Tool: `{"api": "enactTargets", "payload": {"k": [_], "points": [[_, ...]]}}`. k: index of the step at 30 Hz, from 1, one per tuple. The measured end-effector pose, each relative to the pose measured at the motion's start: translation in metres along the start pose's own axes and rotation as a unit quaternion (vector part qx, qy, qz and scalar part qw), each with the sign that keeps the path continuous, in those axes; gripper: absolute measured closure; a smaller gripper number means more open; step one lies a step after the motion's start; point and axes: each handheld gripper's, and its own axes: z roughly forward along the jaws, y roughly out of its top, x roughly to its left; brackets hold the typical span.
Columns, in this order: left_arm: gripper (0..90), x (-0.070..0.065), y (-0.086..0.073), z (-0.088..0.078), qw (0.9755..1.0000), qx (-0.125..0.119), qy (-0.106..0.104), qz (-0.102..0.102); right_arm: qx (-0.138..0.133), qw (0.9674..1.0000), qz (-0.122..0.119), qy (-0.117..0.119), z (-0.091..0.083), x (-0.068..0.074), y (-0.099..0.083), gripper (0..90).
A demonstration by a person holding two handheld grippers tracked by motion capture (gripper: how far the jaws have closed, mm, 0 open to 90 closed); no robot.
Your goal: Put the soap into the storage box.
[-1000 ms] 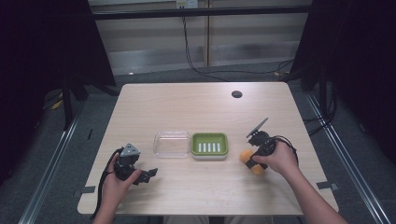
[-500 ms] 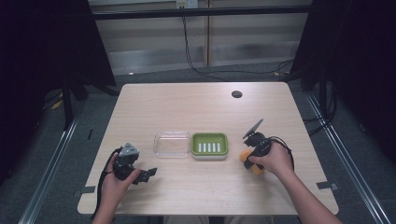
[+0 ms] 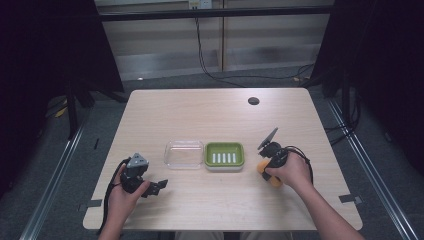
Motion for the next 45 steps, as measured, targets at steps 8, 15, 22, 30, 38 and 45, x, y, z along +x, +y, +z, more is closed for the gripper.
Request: {"api": "enactTargets", "payload": {"k": [8,15,22,30,38,45], "points": [[4.0,0.001,0.0,0.0,1.0,0.0,0.002,0.002,0.004,0.9998,-0.019,0.001,-0.001,0.001,0.0,50.2],[4.0,0.0,0.001,0.001,1.0,0.0,0.003,0.003,0.004,0.9993,-0.036,0.012,-0.004,0.002,0.001,50.3],[4.0,0.0,0.001,0.001,1.0,0.0,0.001,0.0,-0.002,0.9986,-0.047,0.025,-0.015,0.001,0.005,50.3],[4.0,0.0,0.002,0.001,1.0,-0.006,-0.003,-0.003,-0.008,0.9969,-0.07,0.036,-0.025,0.003,0.014,50.3],[4.0,0.001,0.001,0.0,1.0,-0.008,0.0,-0.002,-0.005,0.995,-0.091,0.041,-0.034,0.007,0.024,50.3],[4.0,0.001,0.001,0.0,1.0,-0.007,-0.002,-0.004,-0.008,0.9929,-0.113,0.036,-0.04,0.012,0.033,50.2]]}}
